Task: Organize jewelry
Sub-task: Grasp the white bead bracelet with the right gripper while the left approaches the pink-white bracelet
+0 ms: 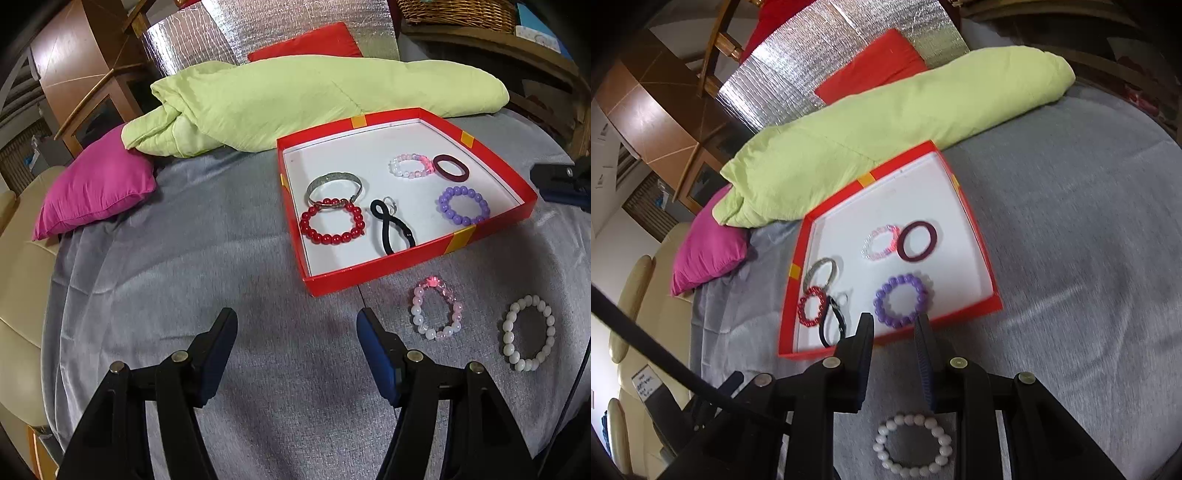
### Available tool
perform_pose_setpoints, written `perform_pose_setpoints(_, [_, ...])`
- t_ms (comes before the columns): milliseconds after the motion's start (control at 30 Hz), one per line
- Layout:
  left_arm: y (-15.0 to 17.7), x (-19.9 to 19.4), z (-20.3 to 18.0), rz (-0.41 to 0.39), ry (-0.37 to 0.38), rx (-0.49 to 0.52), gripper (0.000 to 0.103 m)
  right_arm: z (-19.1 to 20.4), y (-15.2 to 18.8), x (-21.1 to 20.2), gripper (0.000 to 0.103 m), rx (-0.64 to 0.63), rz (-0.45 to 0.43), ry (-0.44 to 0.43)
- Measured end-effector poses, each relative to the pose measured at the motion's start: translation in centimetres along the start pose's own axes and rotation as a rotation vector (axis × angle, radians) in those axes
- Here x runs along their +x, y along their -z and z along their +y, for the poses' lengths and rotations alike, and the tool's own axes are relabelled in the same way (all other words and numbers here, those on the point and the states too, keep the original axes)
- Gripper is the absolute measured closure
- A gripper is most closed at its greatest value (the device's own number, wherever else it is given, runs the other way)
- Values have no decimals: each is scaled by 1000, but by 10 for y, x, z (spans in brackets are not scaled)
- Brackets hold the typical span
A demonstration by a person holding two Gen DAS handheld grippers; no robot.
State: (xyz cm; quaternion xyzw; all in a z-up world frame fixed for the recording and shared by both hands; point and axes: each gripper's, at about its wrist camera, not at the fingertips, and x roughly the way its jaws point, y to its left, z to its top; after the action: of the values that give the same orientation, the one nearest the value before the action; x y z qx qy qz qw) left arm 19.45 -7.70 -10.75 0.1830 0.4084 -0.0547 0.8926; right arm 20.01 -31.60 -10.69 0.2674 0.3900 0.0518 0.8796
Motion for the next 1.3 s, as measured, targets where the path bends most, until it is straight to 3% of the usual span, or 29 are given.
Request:
perform_pose_setpoints(433, [6,15,4,64,21,-19,35,-1,32,15,77,-82,153,70])
perform_pose_setpoints(733, [4,23,-5,87,24,-6,35,5,56,36,77,-221,288,163])
perform_pose_setpoints(900, [2,25,-10,90,32,-6,35,4,62,35,78,-287,285,170])
perform_pose_setpoints(1133, [-1,28,-18,98,61,-12,35,0,65,30,89,-366,266,184])
perform_pose_setpoints(1300, [-3,32,-23,104,99,-23,35,-3,65,28,90,-385,268,176])
